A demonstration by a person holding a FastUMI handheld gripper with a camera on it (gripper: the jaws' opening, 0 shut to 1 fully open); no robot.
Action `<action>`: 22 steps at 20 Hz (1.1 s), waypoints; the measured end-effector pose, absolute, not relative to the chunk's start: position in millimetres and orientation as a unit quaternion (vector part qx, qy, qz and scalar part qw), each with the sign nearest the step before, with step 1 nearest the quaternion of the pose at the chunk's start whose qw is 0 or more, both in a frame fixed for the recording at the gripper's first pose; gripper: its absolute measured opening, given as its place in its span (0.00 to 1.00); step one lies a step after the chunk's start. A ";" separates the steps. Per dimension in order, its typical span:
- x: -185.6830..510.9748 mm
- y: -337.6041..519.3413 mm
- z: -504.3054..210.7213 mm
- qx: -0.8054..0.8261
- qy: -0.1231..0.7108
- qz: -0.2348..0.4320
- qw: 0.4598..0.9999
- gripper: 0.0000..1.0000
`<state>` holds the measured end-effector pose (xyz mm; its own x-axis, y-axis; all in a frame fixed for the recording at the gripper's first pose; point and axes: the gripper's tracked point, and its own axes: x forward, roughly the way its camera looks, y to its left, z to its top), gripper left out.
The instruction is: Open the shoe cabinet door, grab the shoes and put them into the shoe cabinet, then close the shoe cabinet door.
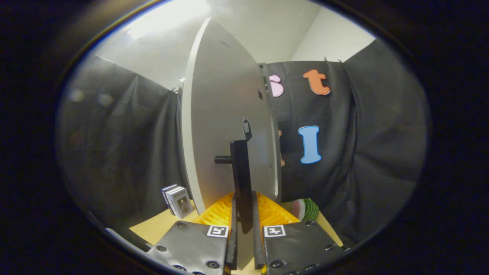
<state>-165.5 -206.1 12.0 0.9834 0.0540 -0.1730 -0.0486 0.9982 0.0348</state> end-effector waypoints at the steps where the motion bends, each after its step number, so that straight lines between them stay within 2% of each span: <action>1: -168.8 -215.7 13.4 0.012 0.086 0.016 0.996 0.18; 8: -194.4 -291.7 28.0 0.025 0.059 -0.064 0.996 0.14; 11: -208.4 -304.8 32.1 0.027 0.050 -0.075 0.996 0.13; 16: -233.1 -292.8 45.4 0.021 0.032 -0.063 0.997 0.12; 22: -258.2 -233.1 57.9 0.033 -0.001 -0.002 0.999 0.13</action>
<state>-258.2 -233.1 57.9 1.0000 -0.0044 0.0025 0.0042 0.9978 0.0661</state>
